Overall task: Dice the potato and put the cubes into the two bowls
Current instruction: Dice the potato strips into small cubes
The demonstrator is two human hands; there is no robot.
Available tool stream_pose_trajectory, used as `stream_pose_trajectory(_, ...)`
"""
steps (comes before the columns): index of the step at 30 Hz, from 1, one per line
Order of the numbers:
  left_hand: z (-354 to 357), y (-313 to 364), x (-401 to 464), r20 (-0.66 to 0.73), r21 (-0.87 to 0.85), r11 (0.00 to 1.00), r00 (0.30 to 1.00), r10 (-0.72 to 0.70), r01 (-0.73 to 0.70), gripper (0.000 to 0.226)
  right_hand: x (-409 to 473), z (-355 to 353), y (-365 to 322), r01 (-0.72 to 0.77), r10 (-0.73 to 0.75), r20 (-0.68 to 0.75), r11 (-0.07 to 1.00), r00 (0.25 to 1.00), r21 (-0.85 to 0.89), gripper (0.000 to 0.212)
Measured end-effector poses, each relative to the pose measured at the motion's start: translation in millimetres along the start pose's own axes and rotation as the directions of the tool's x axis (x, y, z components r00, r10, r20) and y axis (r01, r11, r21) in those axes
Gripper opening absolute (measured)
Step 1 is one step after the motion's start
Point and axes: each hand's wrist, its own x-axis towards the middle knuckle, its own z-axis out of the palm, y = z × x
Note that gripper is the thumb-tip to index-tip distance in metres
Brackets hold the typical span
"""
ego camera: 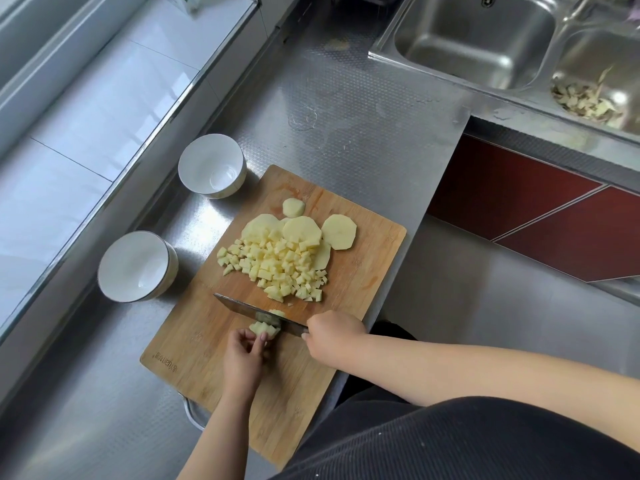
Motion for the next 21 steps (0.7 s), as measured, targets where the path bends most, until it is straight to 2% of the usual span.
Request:
stream_pose_trajectory(8,0,-6,0,0.007,0.005,1.000,1.000,0.020,-0.020,0.008,-10,-6,-8,0.061,-0.062,-0.104,0.998,0.993,-0.014,0.035)
stream_pose_trajectory(14,0,-10,-4,-0.007,-0.064,0.998,1.000,-0.028,0.028,0.011,-15,-6,-16,0.099,-0.100,-0.092,0.995,0.991,-0.014,0.033)
stream_pose_trajectory(21,3,-9,-1,-0.019,-0.058,0.998,1.000,-0.007,0.006,0.008,-12,1,-18,0.076,-0.079,-0.062,0.996,0.995,-0.042,0.024)
